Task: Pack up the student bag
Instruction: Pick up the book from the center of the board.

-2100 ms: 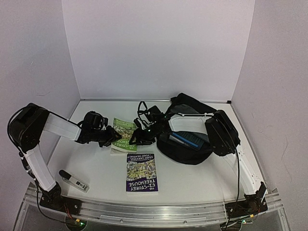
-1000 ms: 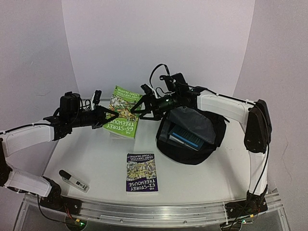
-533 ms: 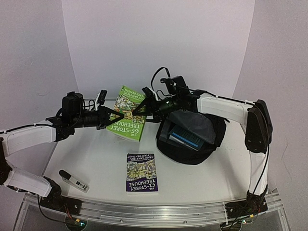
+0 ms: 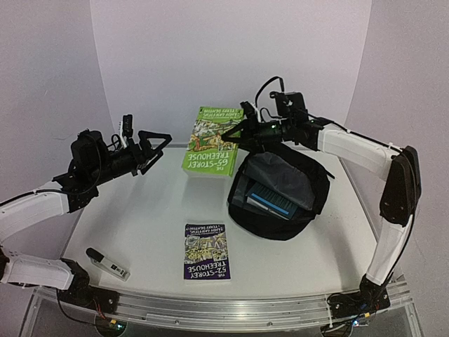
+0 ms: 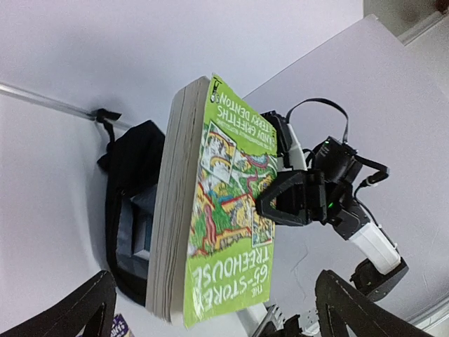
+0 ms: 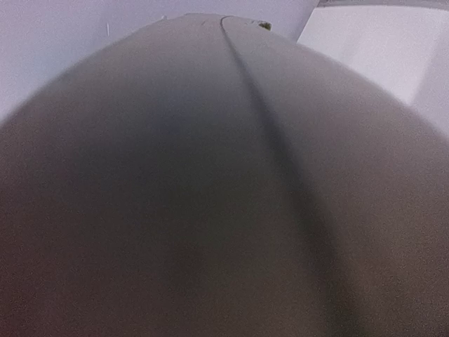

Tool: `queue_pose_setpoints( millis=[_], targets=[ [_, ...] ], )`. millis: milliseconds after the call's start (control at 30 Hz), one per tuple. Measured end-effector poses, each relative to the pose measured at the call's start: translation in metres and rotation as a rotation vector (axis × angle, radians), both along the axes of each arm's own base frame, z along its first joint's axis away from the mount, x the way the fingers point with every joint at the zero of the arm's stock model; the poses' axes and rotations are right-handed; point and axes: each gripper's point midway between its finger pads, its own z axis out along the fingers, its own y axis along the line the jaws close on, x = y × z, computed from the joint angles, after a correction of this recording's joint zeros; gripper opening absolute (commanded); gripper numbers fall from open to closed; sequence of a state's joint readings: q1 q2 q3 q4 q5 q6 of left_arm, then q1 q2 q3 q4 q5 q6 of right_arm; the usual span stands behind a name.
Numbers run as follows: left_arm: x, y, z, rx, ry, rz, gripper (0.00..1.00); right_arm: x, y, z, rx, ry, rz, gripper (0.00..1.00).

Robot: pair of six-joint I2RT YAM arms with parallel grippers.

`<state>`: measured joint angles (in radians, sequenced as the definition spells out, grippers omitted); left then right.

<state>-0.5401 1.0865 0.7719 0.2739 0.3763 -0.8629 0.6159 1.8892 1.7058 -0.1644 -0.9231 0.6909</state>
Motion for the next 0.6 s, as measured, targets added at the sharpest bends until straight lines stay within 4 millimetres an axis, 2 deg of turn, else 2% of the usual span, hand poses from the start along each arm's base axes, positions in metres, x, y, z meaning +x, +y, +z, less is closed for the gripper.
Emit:
queue_pose_setpoints(
  millis=[67,167,233,333,467,600],
  targets=[
    [0.001,-0.003,0.003,-0.047,-0.01,-0.002,1.0,0.014,-0.013,0.01,0.024,-0.001,-0.051,0.0],
    [0.004,-0.02,-0.019,-0.074,0.032,-0.035,1.0,0.034,-0.029,0.02,0.059,-0.001,-0.133,0.0],
    [0.002,-0.037,-0.035,-0.074,0.066,-0.069,1.0,0.038,-0.033,0.024,0.083,0.007,-0.16,0.0],
    [-0.009,-0.067,-0.047,-0.083,0.069,-0.137,1.0,0.037,-0.029,0.024,0.12,0.038,-0.167,0.0],
    [-0.024,-0.092,-0.044,-0.113,0.029,-0.194,1.0,0.034,-0.024,0.019,0.165,0.087,-0.171,0.0],
    [-0.023,-0.105,-0.032,-0.164,-0.018,-0.205,0.98,0.032,-0.022,0.011,0.188,0.131,-0.173,0.0]
  ],
)
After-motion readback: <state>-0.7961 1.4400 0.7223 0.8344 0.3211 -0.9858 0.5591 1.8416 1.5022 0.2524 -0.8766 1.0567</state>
